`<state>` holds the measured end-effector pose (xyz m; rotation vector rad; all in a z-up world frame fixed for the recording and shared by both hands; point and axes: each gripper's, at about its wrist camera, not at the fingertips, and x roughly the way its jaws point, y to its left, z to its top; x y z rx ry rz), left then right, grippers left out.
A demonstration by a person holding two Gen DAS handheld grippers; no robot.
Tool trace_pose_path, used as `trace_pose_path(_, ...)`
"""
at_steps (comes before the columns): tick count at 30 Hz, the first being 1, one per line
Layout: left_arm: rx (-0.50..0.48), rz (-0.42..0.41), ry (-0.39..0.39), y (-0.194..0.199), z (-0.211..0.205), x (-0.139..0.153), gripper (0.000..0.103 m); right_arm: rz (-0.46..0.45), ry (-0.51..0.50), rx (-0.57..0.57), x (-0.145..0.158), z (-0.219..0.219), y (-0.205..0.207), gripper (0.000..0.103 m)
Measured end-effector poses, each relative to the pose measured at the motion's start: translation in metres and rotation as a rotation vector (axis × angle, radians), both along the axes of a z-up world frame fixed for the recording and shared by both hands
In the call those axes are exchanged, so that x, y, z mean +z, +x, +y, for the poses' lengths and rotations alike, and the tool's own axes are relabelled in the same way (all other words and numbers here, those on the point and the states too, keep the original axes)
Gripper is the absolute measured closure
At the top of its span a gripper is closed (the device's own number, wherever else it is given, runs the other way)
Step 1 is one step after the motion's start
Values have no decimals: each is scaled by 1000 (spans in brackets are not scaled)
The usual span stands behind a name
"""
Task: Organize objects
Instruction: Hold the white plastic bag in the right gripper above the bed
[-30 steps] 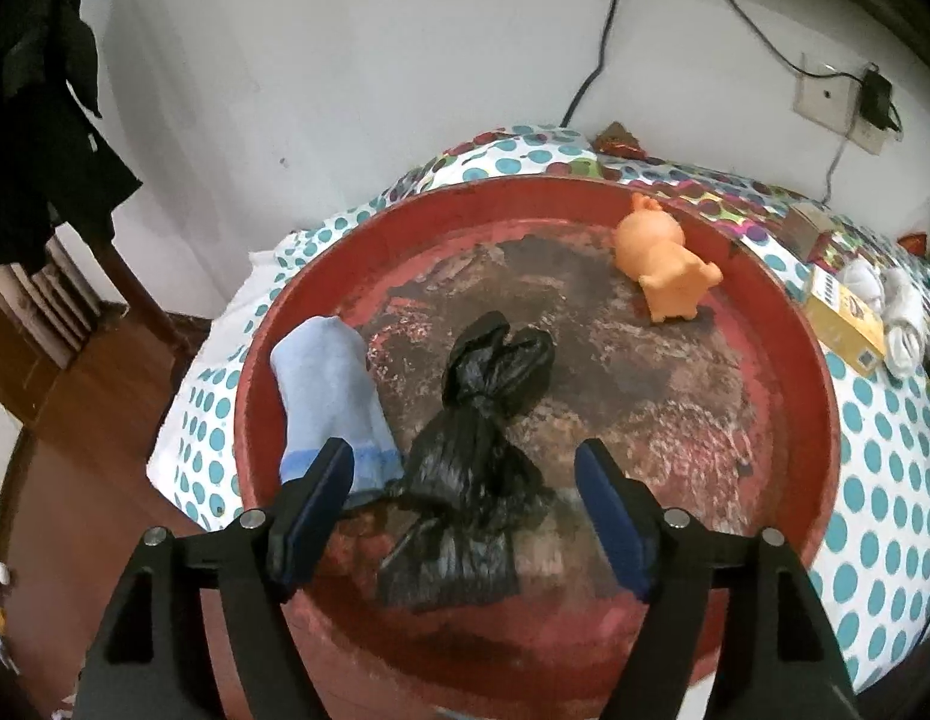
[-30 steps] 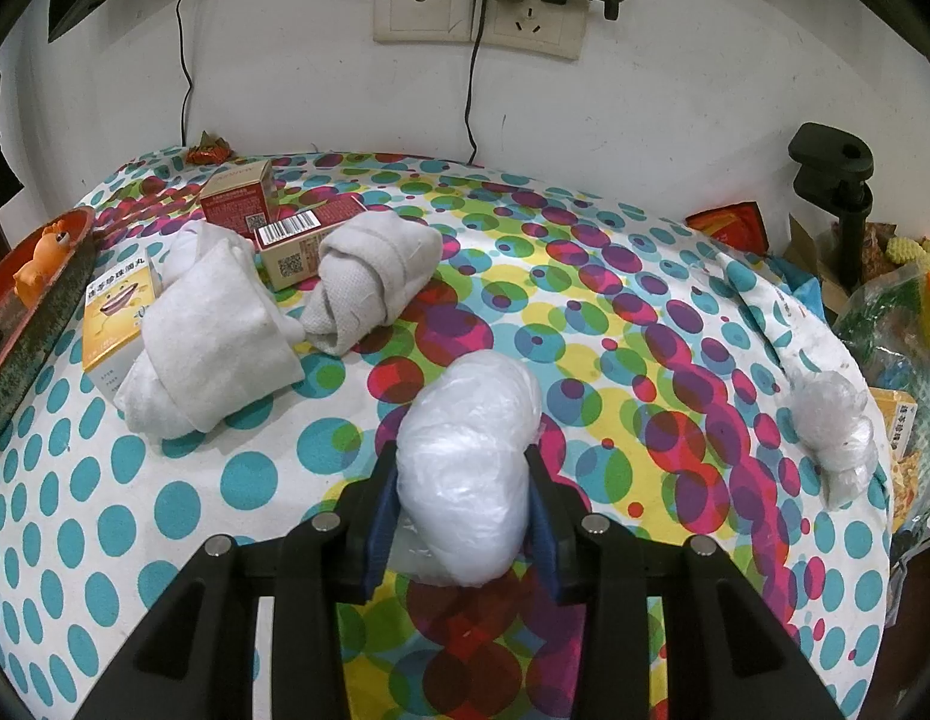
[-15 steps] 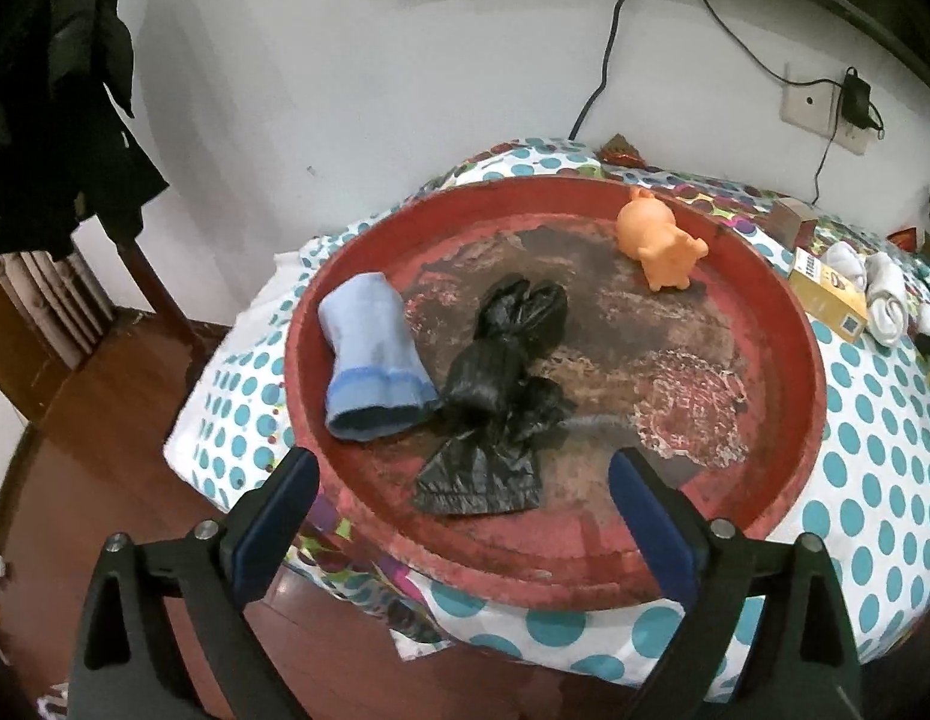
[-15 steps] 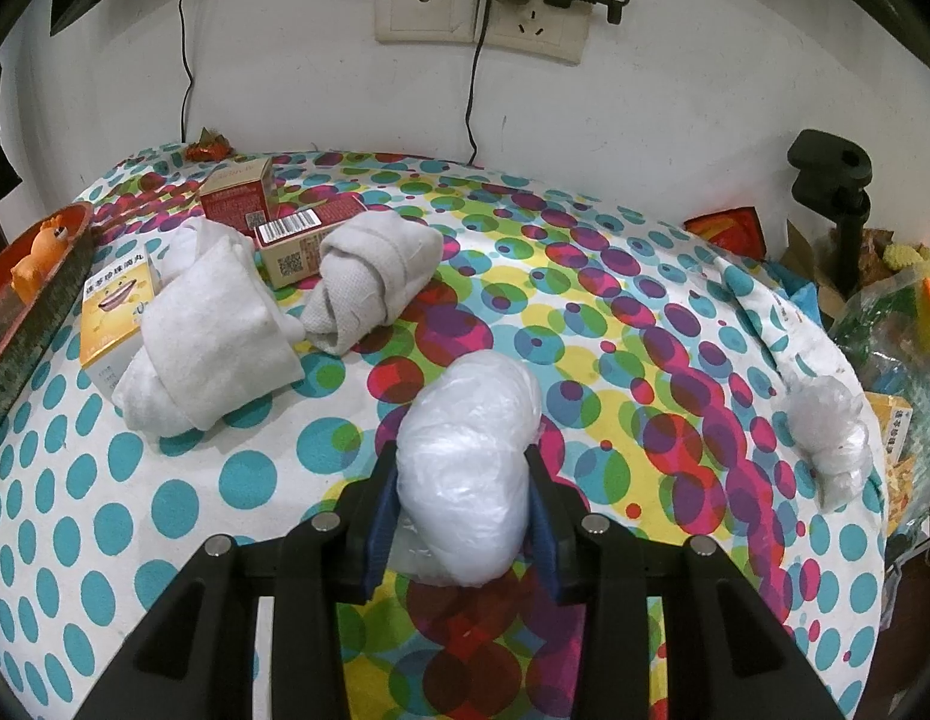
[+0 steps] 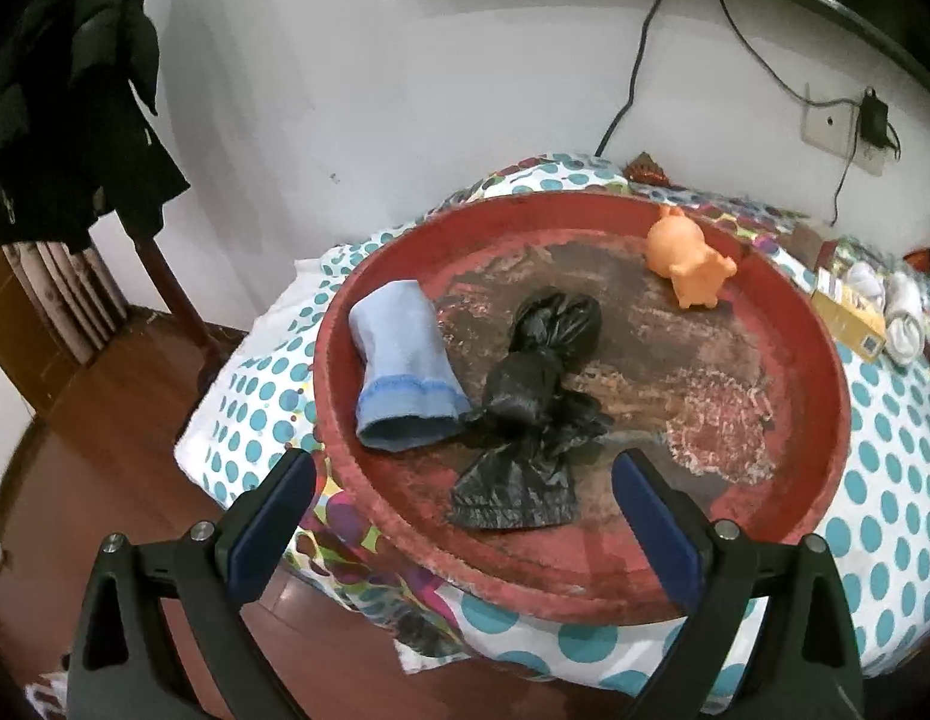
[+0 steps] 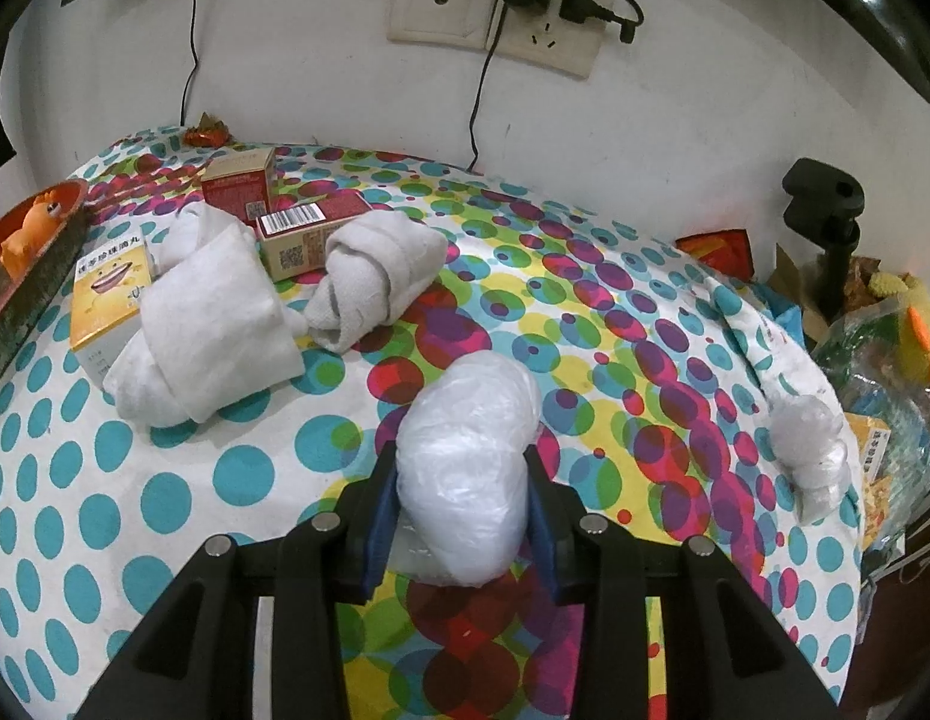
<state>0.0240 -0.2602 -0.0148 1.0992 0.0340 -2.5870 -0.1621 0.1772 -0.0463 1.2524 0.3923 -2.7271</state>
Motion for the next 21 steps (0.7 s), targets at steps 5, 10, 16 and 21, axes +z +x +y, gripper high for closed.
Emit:
trace_pose_path(5, 3, -9, -8, -1, -2, -3, 3, 0, -2, -34, 0, -1, 0, 65)
trace_pose_path(10, 5, -1, 9, -1, -3, -3, 3, -17, -39, -93, 1, 2, 3, 66)
trace_pose_path(16, 7, -7, 23, -1, -5, -4, 3, -21, -63, -121, 7, -2, 11, 66)
trace_pose_path(21, 6, -6, 34, -1, -6, -3, 3, -35, -106, -107, 12, -10, 22, 66)
